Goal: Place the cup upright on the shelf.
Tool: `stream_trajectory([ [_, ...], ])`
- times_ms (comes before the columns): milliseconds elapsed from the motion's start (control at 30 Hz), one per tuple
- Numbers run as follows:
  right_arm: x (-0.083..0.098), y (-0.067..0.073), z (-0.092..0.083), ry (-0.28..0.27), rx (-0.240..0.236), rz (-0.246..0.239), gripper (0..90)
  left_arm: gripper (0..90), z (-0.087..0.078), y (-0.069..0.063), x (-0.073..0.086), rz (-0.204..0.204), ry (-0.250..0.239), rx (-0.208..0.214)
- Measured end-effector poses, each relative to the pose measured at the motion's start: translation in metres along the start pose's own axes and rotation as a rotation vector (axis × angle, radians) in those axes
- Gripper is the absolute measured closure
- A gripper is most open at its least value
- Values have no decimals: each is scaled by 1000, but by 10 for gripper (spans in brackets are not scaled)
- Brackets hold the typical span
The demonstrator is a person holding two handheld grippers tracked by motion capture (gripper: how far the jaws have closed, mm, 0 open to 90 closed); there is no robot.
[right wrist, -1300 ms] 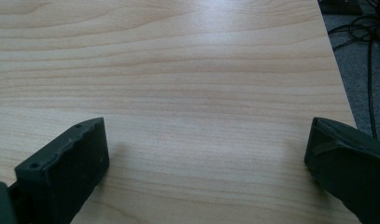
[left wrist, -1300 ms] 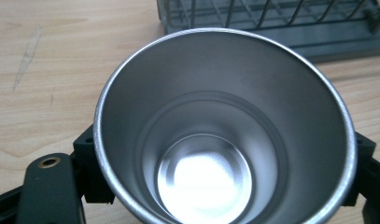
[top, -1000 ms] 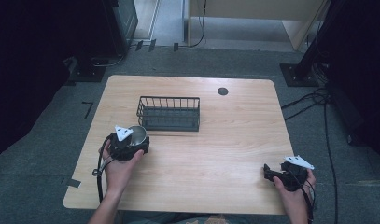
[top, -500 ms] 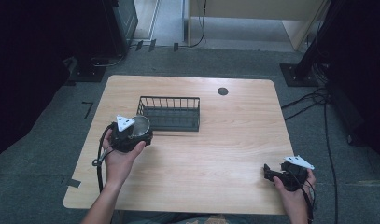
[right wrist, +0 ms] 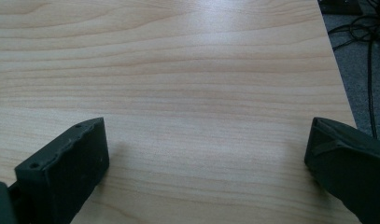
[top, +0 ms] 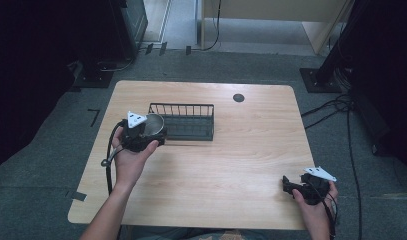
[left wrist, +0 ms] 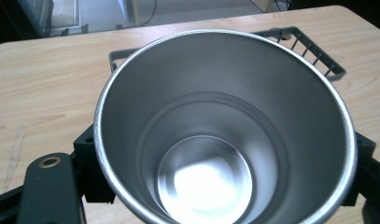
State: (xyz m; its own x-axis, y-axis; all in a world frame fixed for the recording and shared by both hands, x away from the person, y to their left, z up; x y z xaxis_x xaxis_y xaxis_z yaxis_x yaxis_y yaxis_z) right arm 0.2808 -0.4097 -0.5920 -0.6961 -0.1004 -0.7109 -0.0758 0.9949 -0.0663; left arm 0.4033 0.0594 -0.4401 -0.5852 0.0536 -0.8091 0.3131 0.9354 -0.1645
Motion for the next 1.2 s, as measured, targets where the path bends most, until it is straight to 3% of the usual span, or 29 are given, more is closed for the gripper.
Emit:
stream_trajectory([
  [500, 0, 0, 0, 0, 0, 0, 0, 190, 21, -11, -41, 24, -36, 7],
  [833, 0, 0, 0, 0, 0, 0, 0, 191, 46, -2, -57, -15, -60, 6],
  [1000, 0, 0, 0, 0, 0, 0, 0, 191, 58, 4, -65, -14, -85, -26],
  [1100, 0, 0, 0, 0, 0, 0, 0, 190, 64, 7, -67, -27, -97, -31],
  [1200, 0, 0, 0, 0, 0, 0, 0, 191, 69, 7, -64, -20, -79, -31],
])
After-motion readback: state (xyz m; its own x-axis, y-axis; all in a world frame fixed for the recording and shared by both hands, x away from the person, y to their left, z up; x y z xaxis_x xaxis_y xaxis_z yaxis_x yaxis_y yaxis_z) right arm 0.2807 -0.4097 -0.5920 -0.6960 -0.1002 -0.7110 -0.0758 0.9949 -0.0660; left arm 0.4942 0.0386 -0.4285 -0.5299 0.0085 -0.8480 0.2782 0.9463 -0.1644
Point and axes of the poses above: each handheld gripper's, and its own axes: z roughly forward along the jaws, x roughly out of its underside, y roughly to its left, the point moved 9 cm from there along z, roughly forward along the jaws, and after that the axes turned 8 degrees about -z, right-handed, at the moved point
